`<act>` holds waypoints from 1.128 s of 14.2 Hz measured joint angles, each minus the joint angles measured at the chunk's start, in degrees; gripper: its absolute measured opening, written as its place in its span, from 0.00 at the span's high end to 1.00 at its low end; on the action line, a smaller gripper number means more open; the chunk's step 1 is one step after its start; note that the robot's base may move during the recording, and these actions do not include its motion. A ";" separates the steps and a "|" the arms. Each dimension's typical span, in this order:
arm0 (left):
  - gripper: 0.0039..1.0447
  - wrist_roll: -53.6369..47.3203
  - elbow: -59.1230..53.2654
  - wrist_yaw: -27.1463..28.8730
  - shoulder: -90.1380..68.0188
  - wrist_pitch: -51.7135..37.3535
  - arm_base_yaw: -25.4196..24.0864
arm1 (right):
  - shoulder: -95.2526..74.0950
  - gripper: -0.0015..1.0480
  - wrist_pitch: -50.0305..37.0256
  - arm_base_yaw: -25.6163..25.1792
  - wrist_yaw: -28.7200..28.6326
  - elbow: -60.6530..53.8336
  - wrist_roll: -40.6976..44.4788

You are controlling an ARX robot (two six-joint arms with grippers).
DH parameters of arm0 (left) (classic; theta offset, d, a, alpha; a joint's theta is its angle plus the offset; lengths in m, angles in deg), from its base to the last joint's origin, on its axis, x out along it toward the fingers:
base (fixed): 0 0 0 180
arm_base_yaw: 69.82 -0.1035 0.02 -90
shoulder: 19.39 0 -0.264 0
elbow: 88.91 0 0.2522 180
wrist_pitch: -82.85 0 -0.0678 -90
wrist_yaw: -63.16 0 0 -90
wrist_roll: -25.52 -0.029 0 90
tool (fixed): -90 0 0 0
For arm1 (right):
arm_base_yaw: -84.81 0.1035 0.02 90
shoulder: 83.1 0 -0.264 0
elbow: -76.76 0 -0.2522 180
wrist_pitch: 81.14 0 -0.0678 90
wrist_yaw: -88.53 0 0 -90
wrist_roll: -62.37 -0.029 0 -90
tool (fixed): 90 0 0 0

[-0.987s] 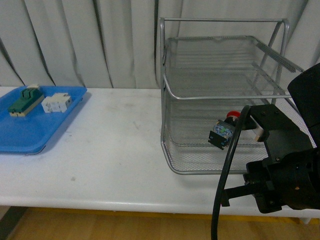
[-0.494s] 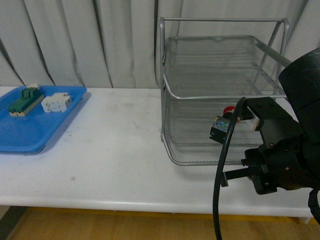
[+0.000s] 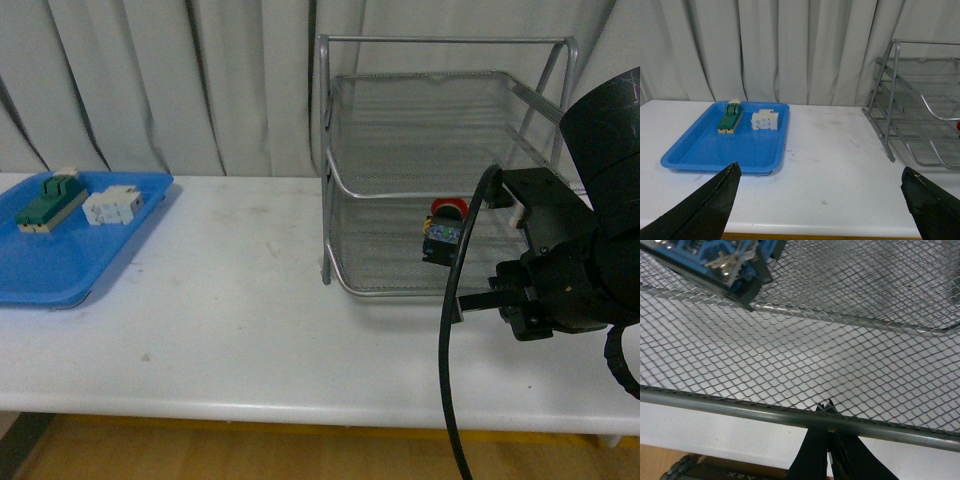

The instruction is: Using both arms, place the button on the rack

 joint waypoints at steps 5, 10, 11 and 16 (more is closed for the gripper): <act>0.06 0.02 0.00 0.00 0.00 0.00 0.00 | -2.27 0.98 0.59 -1.95 0.76 5.03 1.57; 0.06 0.00 0.00 0.00 0.00 0.00 0.00 | -5.90 0.98 2.49 -4.11 2.25 11.61 2.82; 0.06 0.00 0.00 0.00 0.00 0.02 0.00 | -5.90 0.98 2.45 -4.11 2.45 11.61 2.84; 0.06 0.00 0.00 0.00 0.00 0.00 0.00 | -4.74 0.98 1.88 -4.09 1.77 8.90 2.97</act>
